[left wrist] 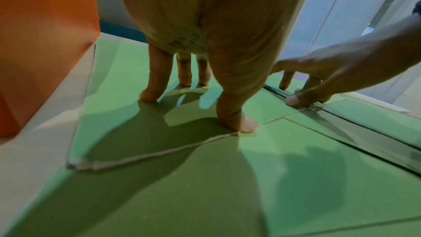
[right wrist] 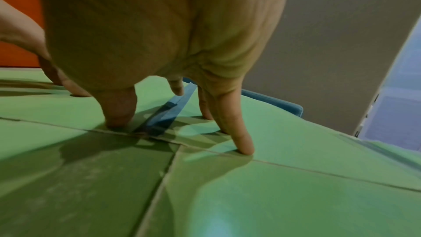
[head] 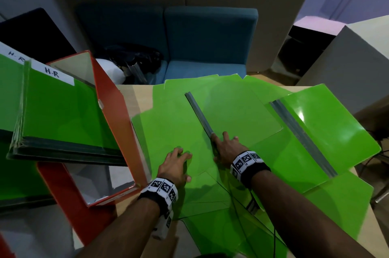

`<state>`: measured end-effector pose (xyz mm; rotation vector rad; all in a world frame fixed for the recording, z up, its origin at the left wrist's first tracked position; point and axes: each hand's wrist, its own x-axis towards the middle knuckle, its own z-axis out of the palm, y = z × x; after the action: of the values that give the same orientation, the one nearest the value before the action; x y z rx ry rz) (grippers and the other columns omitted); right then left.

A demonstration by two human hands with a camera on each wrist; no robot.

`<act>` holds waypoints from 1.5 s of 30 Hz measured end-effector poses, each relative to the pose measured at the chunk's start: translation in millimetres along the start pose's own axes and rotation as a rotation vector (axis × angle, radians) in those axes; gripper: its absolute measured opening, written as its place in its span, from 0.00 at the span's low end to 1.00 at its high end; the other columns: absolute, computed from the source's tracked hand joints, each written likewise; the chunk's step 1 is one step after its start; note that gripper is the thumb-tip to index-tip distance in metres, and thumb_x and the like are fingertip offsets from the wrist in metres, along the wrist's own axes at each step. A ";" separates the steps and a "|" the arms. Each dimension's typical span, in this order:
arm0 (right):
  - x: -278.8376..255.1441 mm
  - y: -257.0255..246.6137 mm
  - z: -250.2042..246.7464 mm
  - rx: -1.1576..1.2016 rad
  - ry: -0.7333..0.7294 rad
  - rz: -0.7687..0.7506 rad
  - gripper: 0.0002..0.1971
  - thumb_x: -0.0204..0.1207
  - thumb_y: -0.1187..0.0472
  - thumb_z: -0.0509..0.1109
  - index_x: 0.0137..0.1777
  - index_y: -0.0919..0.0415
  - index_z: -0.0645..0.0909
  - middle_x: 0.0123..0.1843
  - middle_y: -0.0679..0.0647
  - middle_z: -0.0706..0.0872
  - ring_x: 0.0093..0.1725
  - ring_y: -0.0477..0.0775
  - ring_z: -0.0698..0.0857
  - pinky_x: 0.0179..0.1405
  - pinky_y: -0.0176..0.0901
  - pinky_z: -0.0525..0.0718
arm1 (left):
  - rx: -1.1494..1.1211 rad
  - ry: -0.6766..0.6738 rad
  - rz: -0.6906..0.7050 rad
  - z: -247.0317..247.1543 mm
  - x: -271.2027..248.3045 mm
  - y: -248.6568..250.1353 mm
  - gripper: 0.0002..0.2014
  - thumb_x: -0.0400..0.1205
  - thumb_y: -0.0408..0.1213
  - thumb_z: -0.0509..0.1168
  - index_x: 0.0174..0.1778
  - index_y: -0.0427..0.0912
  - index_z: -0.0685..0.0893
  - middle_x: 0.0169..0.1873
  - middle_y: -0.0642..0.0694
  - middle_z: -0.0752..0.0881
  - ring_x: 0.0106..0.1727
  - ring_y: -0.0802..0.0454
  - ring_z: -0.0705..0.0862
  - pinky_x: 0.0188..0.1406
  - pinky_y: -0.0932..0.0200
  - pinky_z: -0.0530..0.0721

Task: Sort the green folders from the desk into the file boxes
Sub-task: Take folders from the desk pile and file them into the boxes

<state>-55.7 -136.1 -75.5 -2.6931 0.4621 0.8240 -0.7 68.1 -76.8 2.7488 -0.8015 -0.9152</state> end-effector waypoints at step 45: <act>-2.8 -15.9 1.7 -0.266 0.091 -0.086 0.16 0.88 0.63 0.47 0.74 0.60 0.61 0.73 0.83 0.64 0.56 0.77 0.84 0.66 0.80 0.69 | -0.149 0.025 0.029 -6.6 4.7 -8.6 0.28 0.80 0.51 0.68 0.77 0.60 0.70 0.80 0.54 0.62 0.80 0.49 0.62 0.78 0.39 0.67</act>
<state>-52.6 -120.5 -72.4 -2.9808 0.2694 0.7910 10.2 72.6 -76.4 2.6089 -0.7351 -0.8945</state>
